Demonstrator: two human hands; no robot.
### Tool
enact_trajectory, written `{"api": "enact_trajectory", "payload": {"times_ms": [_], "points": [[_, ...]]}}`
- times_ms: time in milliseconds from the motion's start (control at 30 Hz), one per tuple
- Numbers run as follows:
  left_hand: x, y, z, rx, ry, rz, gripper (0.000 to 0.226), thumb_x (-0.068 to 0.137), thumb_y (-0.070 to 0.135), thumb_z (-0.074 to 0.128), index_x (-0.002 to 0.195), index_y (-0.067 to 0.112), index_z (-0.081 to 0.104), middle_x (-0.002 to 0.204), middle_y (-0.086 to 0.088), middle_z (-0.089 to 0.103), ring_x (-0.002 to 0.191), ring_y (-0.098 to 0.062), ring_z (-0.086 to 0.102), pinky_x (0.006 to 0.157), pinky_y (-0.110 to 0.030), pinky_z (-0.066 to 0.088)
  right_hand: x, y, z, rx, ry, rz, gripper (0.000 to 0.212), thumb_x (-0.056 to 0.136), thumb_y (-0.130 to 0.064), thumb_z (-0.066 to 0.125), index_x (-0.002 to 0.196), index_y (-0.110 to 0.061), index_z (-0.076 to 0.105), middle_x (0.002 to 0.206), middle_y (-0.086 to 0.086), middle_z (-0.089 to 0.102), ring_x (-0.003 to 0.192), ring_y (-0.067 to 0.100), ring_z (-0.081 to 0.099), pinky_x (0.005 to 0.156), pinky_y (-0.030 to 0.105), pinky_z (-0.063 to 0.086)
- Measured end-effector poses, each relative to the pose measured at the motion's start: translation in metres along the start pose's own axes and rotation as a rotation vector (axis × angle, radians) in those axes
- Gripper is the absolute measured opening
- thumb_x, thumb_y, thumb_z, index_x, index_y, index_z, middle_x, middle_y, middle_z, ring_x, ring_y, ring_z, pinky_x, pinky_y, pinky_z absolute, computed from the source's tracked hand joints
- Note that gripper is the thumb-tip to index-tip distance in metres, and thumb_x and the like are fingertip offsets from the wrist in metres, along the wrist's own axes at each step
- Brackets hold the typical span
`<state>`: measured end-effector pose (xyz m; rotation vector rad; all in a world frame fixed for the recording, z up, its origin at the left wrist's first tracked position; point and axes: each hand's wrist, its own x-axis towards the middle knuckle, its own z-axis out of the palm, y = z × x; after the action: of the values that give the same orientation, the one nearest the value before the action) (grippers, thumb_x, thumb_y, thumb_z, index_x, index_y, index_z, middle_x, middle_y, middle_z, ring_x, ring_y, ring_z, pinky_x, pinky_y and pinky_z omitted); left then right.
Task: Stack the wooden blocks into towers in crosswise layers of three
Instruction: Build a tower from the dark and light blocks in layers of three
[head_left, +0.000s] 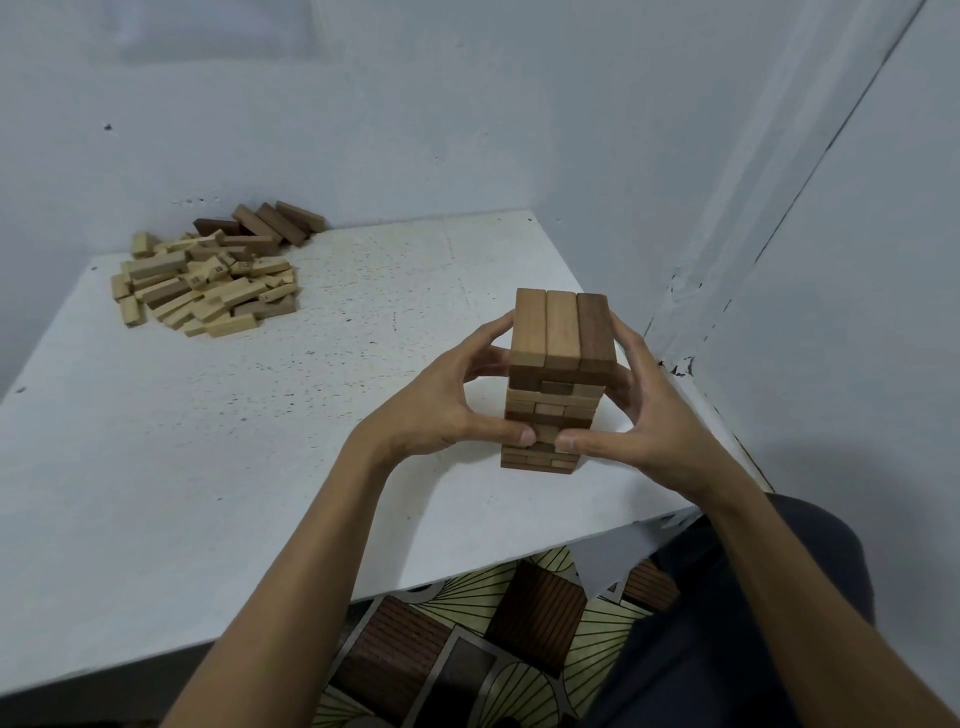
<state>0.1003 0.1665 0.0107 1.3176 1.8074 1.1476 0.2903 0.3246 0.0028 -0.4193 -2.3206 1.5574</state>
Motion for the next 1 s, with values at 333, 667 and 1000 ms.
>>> {"api": "enact_trajectory", "payload": {"times_ms": [333, 667, 1000], "points": [[-0.001, -0.009, 0.003, 0.000, -0.006, -0.016, 0.100, 0.070, 0.017, 0.089, 0.151, 0.029, 0.032, 0.131, 0.007, 0.061, 0.128, -0.007, 0.052, 0.114, -0.042, 0.037, 0.000, 0.010, 0.001, -0.044, -0.005, 0.043, 0.110, 0.068, -0.028, 0.089, 0.153, -0.039, 0.021, 0.132, -0.023, 0.057, 0.131, 0.005, 0.049, 0.116, 0.052, 0.034], [-0.002, -0.011, 0.005, 0.024, -0.013, -0.021, 0.100, 0.066, 0.026, 0.087, 0.150, 0.029, 0.033, 0.132, 0.008, 0.060, 0.128, -0.007, 0.052, 0.113, -0.047, 0.038, 0.000, 0.017, 0.002, -0.041, -0.006, 0.051, 0.108, 0.066, -0.032, 0.089, 0.152, -0.037, 0.023, 0.131, -0.016, 0.059, 0.129, 0.007, 0.051, 0.116, 0.050, 0.034], [-0.002, -0.021, 0.010, 0.073, -0.046, -0.054, 0.103, 0.063, 0.034, 0.089, 0.150, 0.029, 0.034, 0.132, 0.006, 0.059, 0.128, -0.012, 0.051, 0.111, -0.049, 0.039, -0.002, 0.021, 0.004, -0.046, -0.029, 0.051, 0.113, 0.064, -0.039, 0.091, 0.151, -0.046, 0.019, 0.141, -0.016, 0.049, 0.131, -0.003, 0.045, 0.108, 0.025, 0.036]]}}
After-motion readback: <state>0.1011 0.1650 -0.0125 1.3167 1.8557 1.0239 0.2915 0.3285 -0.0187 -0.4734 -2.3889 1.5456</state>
